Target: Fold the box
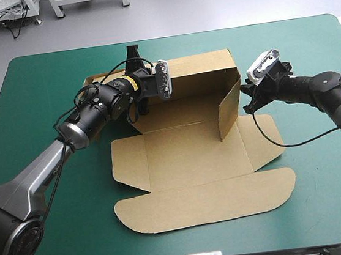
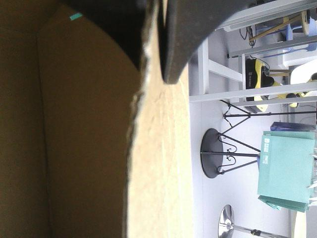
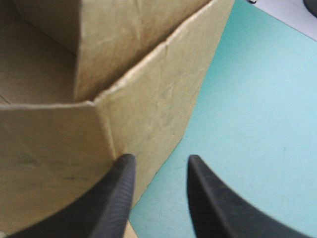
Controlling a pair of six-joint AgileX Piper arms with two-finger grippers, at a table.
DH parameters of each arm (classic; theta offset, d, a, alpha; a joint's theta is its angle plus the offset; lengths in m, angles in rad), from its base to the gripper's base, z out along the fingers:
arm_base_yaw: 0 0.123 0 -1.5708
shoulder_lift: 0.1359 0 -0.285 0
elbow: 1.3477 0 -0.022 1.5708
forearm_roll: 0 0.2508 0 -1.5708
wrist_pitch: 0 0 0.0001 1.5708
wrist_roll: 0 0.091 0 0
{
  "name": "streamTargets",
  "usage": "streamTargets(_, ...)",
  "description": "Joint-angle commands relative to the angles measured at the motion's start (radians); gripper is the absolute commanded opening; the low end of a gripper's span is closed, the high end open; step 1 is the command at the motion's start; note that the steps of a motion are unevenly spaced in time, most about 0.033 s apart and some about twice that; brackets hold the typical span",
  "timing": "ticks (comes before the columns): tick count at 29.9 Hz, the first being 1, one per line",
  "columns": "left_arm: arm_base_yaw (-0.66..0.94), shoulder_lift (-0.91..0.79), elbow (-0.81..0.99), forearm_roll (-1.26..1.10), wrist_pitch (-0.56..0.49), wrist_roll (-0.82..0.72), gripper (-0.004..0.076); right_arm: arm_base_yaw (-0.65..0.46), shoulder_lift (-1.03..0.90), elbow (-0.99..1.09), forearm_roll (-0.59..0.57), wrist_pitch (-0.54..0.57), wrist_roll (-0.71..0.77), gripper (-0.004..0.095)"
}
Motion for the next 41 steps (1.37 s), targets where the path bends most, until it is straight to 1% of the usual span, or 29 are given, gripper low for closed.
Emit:
streamTargets(1,-0.012,-0.022,0.018,-0.042,0.065,-0.011,-0.0009,-0.01,-0.054,-0.033,-0.034,0.075,0.078,0.0671)
streamTargets(3,-0.012,-0.022,0.018,-0.042,0.07,-0.011,-0.0009,-0.01,-0.056,-0.033,-0.07,0.107,0.096,0.0745)
streamTargets(7,-0.012,-0.022,0.018,-0.042,0.097,-0.008,-0.0009,-0.01,-0.056,-0.033,-0.076,0.185,0.065,0.0731)
streamTargets(11,-0.012,-0.022,0.018,-0.084,0.116,0.005,-0.0009,-0.01,-0.056,-0.033,-0.036,0.179,0.057,0.0721)
streamTargets(13,-0.012,-0.022,0.02,-0.131,0.137,0.04,-0.0009,-0.006,-0.056,-0.033,-0.006,0.181,0.048,0.0721)
streamTargets(15,-0.012,-0.022,0.037,-0.185,0.142,0.097,-0.0009,0.006,-0.056,-0.033,-0.004,0.179,0.033,0.0721)
streamTargets(19,-0.014,-0.02,0.067,-0.217,0.14,0.114,-0.0009,0.045,-0.053,-0.033,-0.004,0.134,0.033,0.0721)
streamTargets(22,-0.021,-0.02,0.074,-0.219,0.159,0.114,-0.0009,0.072,-0.053,-0.033,-0.004,0.089,0.041,0.0721)
streamTargets(27,-0.025,-0.02,0.085,-0.219,0.228,0.137,-0.0009,0.093,-0.053,-0.033,0.012,0.041,0.046,0.0721)
streamTargets(32,-0.032,-0.02,0.121,-0.219,0.224,0.149,-0.0009,0.091,-0.053,-0.033,0.014,0.032,0.046,0.0721)
streamTargets(35,-0.042,-0.02,0.138,-0.23,0.219,0.168,-0.0009,0.091,-0.053,-0.033,0.026,0.001,0.044,0.0721)
streamTargets(38,-0.044,-0.02,0.138,-0.277,0.176,0.168,-0.0009,0.091,-0.053,-0.033,0.065,-0.039,0.039,0.0721)
streamTargets(41,-0.052,-0.02,0.138,-0.275,0.14,0.168,-0.0009,0.091,-0.053,-0.033,0.094,-0.065,0.032,0.0714)
